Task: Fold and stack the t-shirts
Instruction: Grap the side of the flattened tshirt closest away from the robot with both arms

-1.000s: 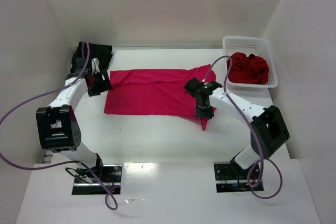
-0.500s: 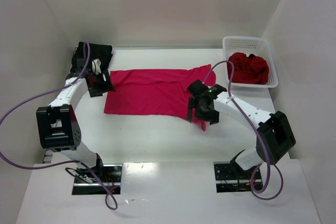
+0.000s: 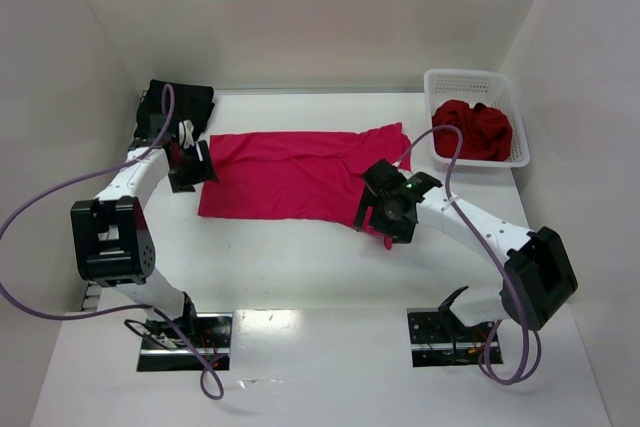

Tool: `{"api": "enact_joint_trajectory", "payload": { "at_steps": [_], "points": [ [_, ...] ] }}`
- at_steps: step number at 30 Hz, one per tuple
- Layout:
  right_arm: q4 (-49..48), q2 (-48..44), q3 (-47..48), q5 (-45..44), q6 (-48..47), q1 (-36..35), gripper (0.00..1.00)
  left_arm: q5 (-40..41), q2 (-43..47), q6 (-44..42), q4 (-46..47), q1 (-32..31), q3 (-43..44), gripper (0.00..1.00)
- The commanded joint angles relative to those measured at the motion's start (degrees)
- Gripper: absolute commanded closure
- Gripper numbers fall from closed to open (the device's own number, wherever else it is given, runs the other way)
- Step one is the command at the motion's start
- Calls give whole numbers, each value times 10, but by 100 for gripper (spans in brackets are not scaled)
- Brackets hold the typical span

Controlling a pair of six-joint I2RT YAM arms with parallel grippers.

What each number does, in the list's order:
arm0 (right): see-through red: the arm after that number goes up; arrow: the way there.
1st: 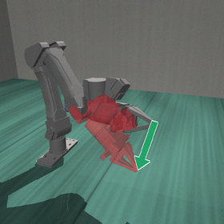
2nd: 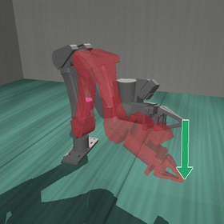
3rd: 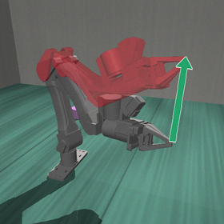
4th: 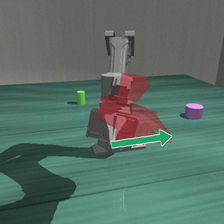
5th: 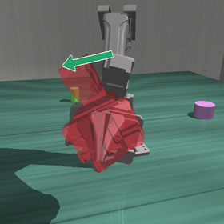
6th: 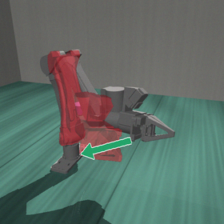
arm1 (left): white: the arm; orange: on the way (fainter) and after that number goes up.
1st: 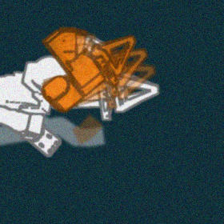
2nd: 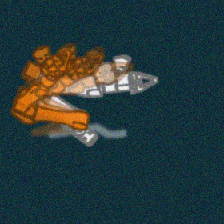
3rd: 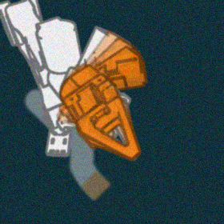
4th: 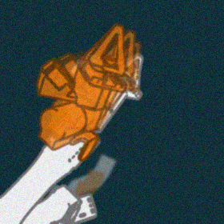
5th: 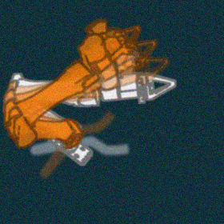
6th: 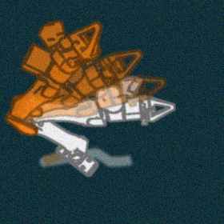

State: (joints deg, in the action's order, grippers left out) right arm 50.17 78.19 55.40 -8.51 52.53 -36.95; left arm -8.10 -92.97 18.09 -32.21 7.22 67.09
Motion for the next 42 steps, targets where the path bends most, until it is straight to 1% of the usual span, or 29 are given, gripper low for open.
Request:
{"api": "enact_joint_trajectory", "payload": {
  "at_steps": [1,4,8,10,14,19,22,26,28,31,34,40,41,42],
  "points": [
    [-45,4,-11,-2,18,-6,6,29,1,17,-42,-3,-7,23],
    [-45,10,-17,-7,13,-6,6,62,2,27,-49,-3,-21,23],
    [-45,22,-11,-7,-4,-6,6,56,-19,33,-49,-3,-31,23],
    [-38,27,-11,-12,-10,-6,6,49,-20,33,-49,-3,-37,26],
    [-32,28,-5,-18,-10,-6,6,49,-25,33,-44,-3,-42,26],
    [-32,34,-5,-18,-16,-6,6,76,-52,38,-44,-9,-48,26],
    [-32,34,-5,-18,-16,-6,6,94,-63,44,-44,-14,-48,28],
    [-27,39,-5,-18,-16,-6,6,94,-70,44,-37,-14,-48,33],
    [-27,39,-5,-18,-16,-6,6,94,-70,44,-37,-14,-48,44],
    [-22,39,-5,-18,-16,-6,6,94,-70,44,-32,-14,-48,50],
    [-17,39,-10,-18,-16,-6,6,94,-70,44,-32,-20,-48,61],
    [3,27,-15,-12,-4,-6,6,99,-70,44,-32,-20,-48,77],
    [3,27,-22,-5,-4,-6,6,99,-70,44,-32,-20,-48,82],
    [3,32,-22,-5,2,-6,6,99,-70,44,-32,-20,-48,86]
  ]
}}
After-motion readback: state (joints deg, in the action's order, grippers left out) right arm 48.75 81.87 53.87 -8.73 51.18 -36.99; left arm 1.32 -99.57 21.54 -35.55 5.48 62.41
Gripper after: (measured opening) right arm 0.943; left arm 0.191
